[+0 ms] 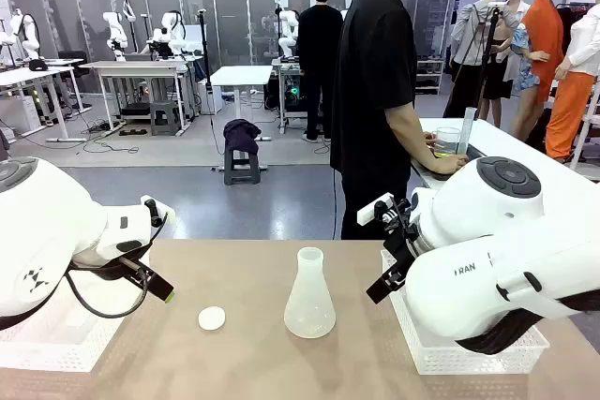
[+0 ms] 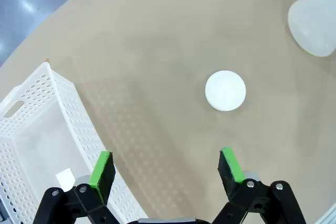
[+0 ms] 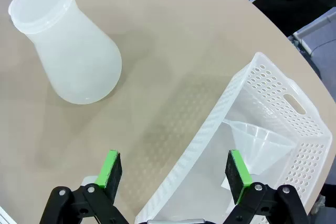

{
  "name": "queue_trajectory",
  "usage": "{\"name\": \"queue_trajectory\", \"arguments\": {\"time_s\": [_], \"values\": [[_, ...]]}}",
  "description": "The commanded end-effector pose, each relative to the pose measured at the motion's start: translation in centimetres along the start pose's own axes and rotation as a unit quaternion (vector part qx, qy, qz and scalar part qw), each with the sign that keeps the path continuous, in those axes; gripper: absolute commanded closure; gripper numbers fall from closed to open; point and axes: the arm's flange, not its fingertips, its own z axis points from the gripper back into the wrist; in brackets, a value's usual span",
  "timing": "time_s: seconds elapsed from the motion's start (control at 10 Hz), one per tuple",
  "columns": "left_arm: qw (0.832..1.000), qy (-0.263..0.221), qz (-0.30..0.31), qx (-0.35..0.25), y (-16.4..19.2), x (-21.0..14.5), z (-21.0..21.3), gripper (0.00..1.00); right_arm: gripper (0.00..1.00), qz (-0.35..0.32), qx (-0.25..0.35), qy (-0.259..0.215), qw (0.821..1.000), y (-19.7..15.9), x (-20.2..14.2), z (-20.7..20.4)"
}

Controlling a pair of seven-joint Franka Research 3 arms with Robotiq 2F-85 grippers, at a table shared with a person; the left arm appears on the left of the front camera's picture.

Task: Prepare the solutions needed for the experiment.
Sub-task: Pick up the Plastic Funnel and insert it into the Big flask.

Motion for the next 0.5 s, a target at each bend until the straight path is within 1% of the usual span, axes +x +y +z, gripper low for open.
{"name": "queue_trajectory", "arguments": {"time_s": [0.0,0.4], "values": [[1.000,0.000,0.000,0.000,-0.03,0.01,0.00,0.00,0.00,0.000,0.000,0.000,1.000,0.00,0.00,0.00],[1.000,0.000,0.000,0.000,-0.03,0.01,0.00,0.00,0.00,0.000,0.000,0.000,1.000,0.00,0.00,0.00]]}}
